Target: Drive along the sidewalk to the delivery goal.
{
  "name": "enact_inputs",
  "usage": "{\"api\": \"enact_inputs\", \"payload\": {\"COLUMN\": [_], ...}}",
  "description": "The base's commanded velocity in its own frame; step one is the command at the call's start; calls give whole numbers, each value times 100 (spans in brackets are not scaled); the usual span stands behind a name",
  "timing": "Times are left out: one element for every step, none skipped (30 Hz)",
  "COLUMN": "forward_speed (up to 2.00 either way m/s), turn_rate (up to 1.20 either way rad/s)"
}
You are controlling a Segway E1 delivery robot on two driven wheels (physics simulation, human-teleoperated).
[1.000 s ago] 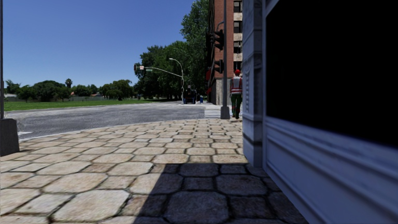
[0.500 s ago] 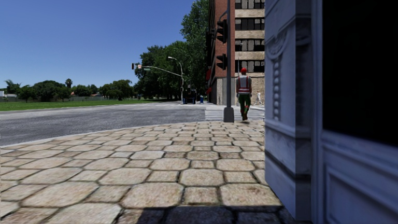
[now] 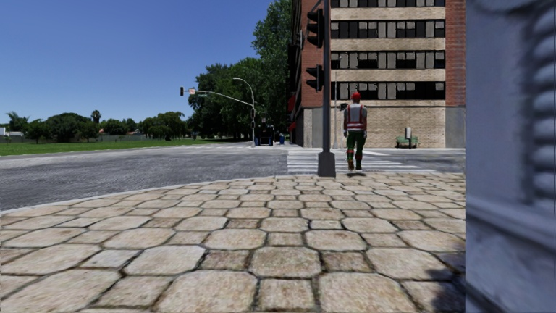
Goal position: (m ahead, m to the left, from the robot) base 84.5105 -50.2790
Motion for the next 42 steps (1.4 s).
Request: {"api": "enact_inputs", "payload": {"forward_speed": [200,200,200,200,200,200,200,200,200,200,200,200,200,200,200,200,200,200,200,200,200,200,200,200,200,200,200,200,200,200,200,200,200,200,200,200,200,200,200,200,200,200], "turn_rate": [0,0,0,0,0,0,0,0,0,0,0,-11,-30,-55,-55,-75,-93,-100,-101,-101,-102,-102,-102,-102,-102,-102,-102,-102,-102,-61,-61,-13,-1,0,0,0,0,0,0,0,0,0]}}
